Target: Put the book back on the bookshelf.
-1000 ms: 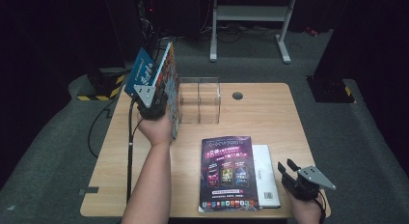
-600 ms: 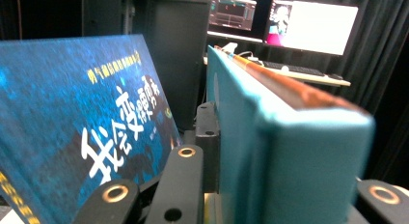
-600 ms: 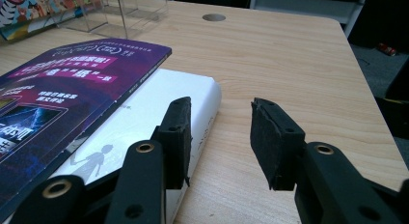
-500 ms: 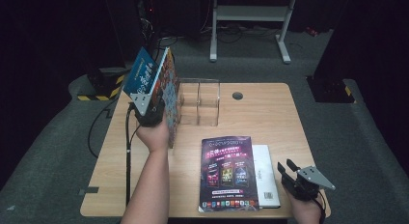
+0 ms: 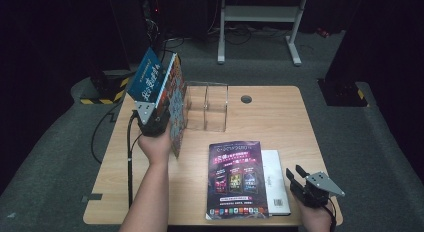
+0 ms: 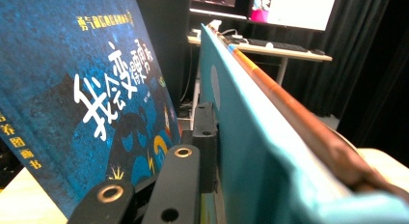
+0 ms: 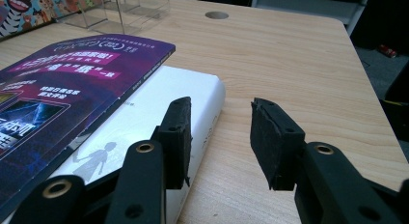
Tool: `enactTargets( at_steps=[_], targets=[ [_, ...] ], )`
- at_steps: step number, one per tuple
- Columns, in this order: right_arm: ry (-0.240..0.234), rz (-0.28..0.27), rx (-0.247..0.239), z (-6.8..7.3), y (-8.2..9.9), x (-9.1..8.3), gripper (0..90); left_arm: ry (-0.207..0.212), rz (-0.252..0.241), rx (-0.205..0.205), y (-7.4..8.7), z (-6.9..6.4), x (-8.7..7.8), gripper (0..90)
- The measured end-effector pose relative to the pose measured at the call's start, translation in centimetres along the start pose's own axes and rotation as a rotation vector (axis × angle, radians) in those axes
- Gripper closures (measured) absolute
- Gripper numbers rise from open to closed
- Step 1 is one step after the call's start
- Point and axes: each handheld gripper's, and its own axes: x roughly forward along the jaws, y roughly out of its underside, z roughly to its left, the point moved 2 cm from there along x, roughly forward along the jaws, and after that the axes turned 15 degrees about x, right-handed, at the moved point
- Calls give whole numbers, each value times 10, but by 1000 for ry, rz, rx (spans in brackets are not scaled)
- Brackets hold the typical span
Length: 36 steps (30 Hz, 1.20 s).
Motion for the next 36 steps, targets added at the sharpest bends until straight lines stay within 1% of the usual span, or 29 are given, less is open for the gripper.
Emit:
enactTargets(
  at_steps=[2,5,6,7,8,9,11,12,13,14,16,17,18,19,20,23,24,26,27,28,29,30,31,32,33,34,35,36],
  targets=[
    [0,-1,0,0,0,0,594,7,3,6,0,0,-1,779],
    [-1,-1,-2,0,0,1,594,44,16,27,2,1,-2,766],
    [1,0,-3,0,0,1,594,50,27,35,3,2,-2,761],
    [3,-1,-1,0,0,1,594,68,55,46,7,3,-2,749],
    [3,0,-2,0,0,1,594,78,71,59,9,3,-2,739],
    [3,0,-2,0,0,1,594,78,71,59,9,3,-2,732],
    [3,1,-3,0,0,1,594,90,86,80,15,2,-4,724],
    [3,2,-4,0,0,1,594,100,95,89,18,2,-5,717],
    [4,4,-4,0,1,1,594,121,107,100,23,2,-6,702],
    [4,4,-4,0,1,1,594,121,107,100,23,2,-6,701],
    [2,4,-4,1,1,2,594,136,114,108,26,2,-8,701],
    [3,7,-8,1,1,2,594,155,140,122,30,3,-9,697],
    [3,7,-8,1,1,2,594,155,140,122,30,3,-9,691],
    [3,7,-7,1,1,2,594,169,156,126,34,3,-9,691],
    [3,7,-7,1,1,2,594,180,155,105,38,4,-11,678],
    [3,6,-4,1,1,2,594,180,166,96,39,6,-13,669],
    [2,5,-5,1,1,2,594,191,167,101,39,7,-14,663],
    [4,7,-6,1,1,2,594,196,168,103,39,8,-15,656],
    [3,7,-8,1,1,2,594,200,169,92,40,9,-15,638],
    [3,7,-8,1,1,2,594,200,169,92,40,9,-15,640],
    [3,7,-7,1,1,2,594,195,170,85,40,10,-15,640],
    [1,7,-8,2,1,3,594,176,170,83,40,9,-14,708],
    [1,7,-8,2,1,3,594,176,170,83,40,9,-14,724],
    [3,9,-8,2,1,3,594,158,173,67,39,8,-13,733],
    [3,9,-8,2,1,3,594,158,173,67,39,8,-13,745],
    [1,7,-10,3,1,3,595,138,176,30,39,9,-12,756],
    [1,7,-10,3,1,3,595,138,176,30,39,9,-12,767],
    [5,4,-9,2,1,2,596,129,185,-3,39,10,-10,777]
  ],
)
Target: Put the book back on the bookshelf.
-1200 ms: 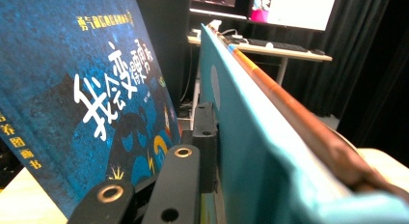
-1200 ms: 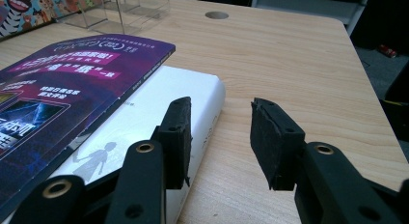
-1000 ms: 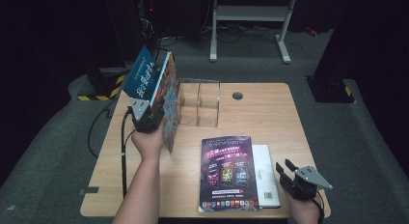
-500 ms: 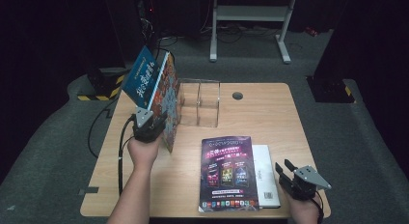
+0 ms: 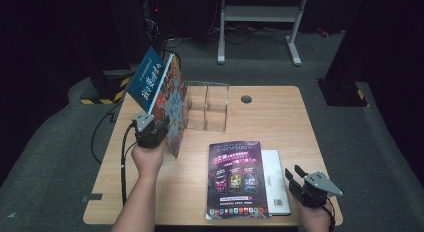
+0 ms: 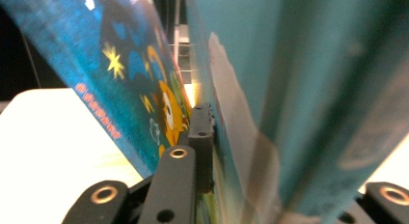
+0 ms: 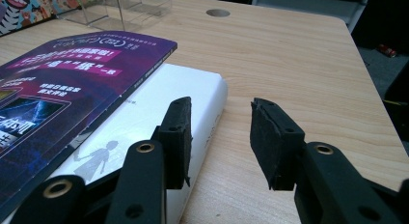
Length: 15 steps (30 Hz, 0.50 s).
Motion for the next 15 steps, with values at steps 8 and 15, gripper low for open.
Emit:
enactTargets(
  at_steps=[8,15],
  targets=[
    [-2,4,-1,0,0,1,597,-42,9,-23,-3,-12,2,798],
    [-2,4,1,-1,0,1,597,-62,12,-41,-5,-23,1,788]
  ],
)
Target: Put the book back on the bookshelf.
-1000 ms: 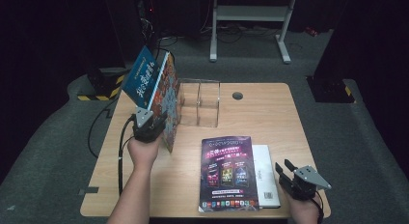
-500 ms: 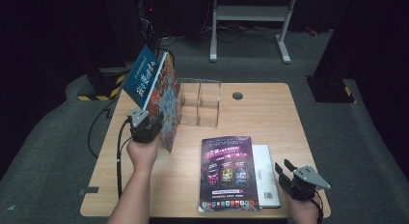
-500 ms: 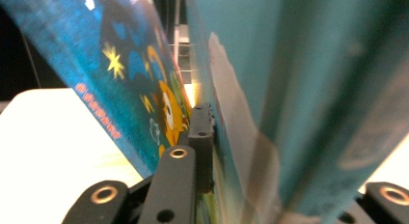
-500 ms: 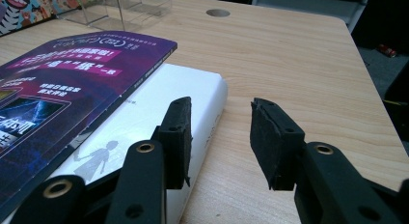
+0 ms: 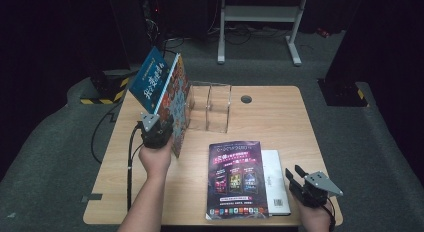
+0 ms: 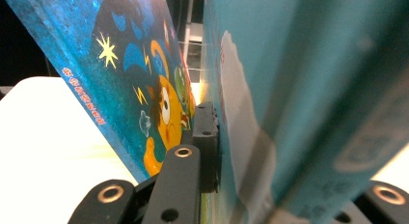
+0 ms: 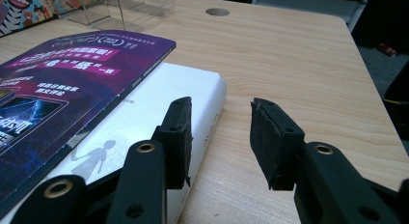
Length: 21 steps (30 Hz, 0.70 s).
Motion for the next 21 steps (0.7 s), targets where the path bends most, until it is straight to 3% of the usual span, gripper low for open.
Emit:
enactTargets(
  at_steps=[6,12,16,21],
  targets=[
    [0,2,-2,1,0,1,599,-40,-11,-31,1,-12,-2,788],
    [-3,2,-3,1,-1,1,599,-7,-25,-37,0,-23,-2,740],
    [-7,-2,-1,1,-1,1,598,6,-28,-47,-1,-18,-2,730],
    [-5,1,-2,1,-1,1,597,7,-62,-31,-4,-9,-10,712]
  ],
)
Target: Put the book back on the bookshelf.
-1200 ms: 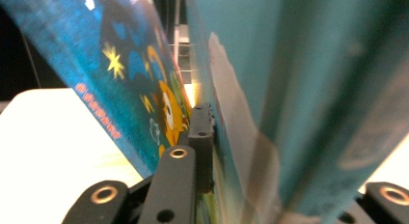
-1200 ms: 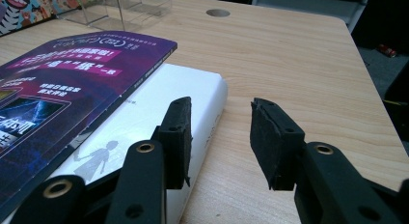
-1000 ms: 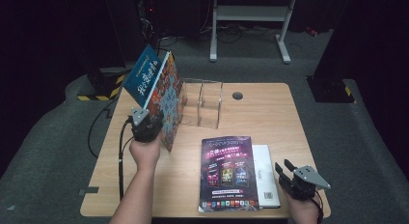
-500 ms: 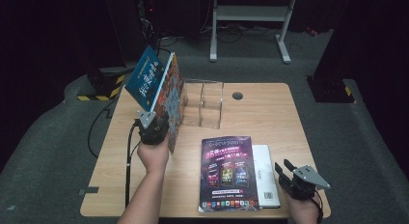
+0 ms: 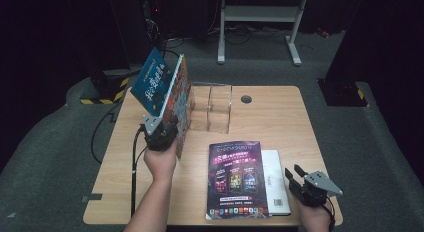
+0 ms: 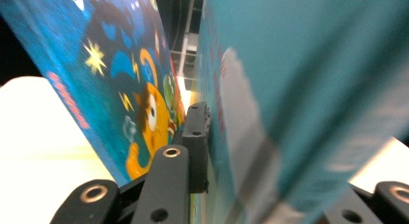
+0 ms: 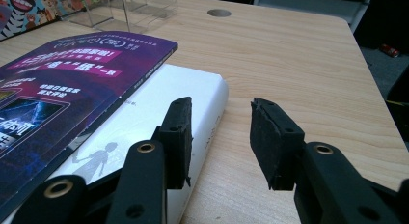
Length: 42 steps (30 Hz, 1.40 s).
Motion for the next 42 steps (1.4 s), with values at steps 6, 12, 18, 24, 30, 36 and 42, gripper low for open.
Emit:
enactTargets(
  at_steps=[6,12,18,24,30,36,42],
  targets=[
    [-9,8,-10,5,1,2,593,-11,4,7,1,19,-10,673],
    [-4,15,-16,7,2,3,593,-32,1,-9,7,33,-16,654],
    [2,17,-14,6,3,4,594,-28,-16,-14,11,42,-21,655],
    [8,23,-20,6,4,5,594,-21,-18,10,12,38,-24,664],
    [9,25,-23,7,5,6,595,-18,-18,17,16,35,-26,657],
    [9,26,-22,7,5,6,595,-9,-18,27,20,30,-29,658],
    [6,28,-24,8,5,5,595,-4,-21,32,25,25,-31,655]
  ],
)
